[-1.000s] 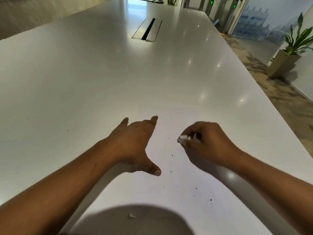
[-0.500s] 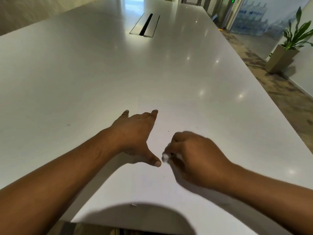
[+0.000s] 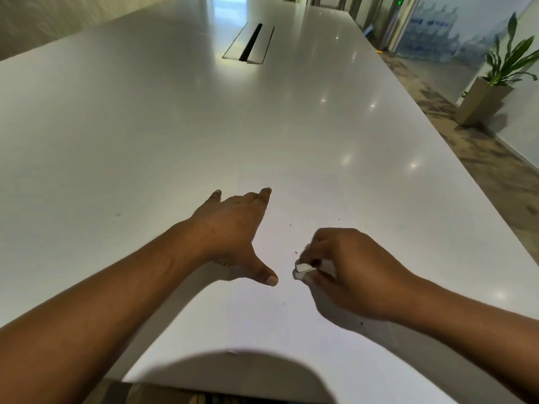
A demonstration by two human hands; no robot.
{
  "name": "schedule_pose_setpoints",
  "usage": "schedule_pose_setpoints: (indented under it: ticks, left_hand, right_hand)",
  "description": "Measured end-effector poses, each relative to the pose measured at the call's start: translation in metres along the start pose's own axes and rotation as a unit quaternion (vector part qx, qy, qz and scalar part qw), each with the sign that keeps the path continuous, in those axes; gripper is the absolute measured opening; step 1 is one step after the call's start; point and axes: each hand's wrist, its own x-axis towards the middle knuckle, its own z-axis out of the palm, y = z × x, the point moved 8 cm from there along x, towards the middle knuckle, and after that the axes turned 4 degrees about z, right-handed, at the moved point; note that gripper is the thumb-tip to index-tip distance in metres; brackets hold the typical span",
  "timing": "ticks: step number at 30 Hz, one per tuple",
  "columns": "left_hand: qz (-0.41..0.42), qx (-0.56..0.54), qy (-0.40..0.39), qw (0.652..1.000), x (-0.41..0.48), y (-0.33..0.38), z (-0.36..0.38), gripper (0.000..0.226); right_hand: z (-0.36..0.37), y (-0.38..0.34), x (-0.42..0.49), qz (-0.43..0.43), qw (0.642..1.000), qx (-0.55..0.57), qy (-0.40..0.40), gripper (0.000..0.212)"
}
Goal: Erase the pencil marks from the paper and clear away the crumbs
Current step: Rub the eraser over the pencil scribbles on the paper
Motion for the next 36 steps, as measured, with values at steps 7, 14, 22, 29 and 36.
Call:
schedule_pose_setpoints:
  ticks: [7,14,22,29,36]
  left_hand:
    - [0.044,-0.087,0.119,0.988,-0.013,0.007,-0.007,0.126]
    - [0.038,-0.136,0.120,0.983,-0.052,0.016,0.041,0.131]
    - [-0.002,-0.056,0.099,0.994,-0.052,0.018,0.035,0.136]
    - [-0.010,-0.027,0.072,0.997,-0.051,0.020,0.030,0.138]
    - [-0.013,0.031,0.056,0.998,-0.049,0.027,0.021,0.139]
  right_hand:
    - [0.018,0.060,-0.014,0.159,0.792,0.584,0.082,0.030]
    - [0.002,0.040,-0.010,0.074,0.923,0.368,0.091,0.013]
    - [0.004,-0.021,0.013,-0.052,0.997,0.025,0.055,0.017]
    - [-0.004,-0.013,0.001,-0.069,0.997,-0.010,0.040,0.020]
    - [-0.002,-0.007,-0.010,-0.063,0.998,-0.016,0.016,0.021]
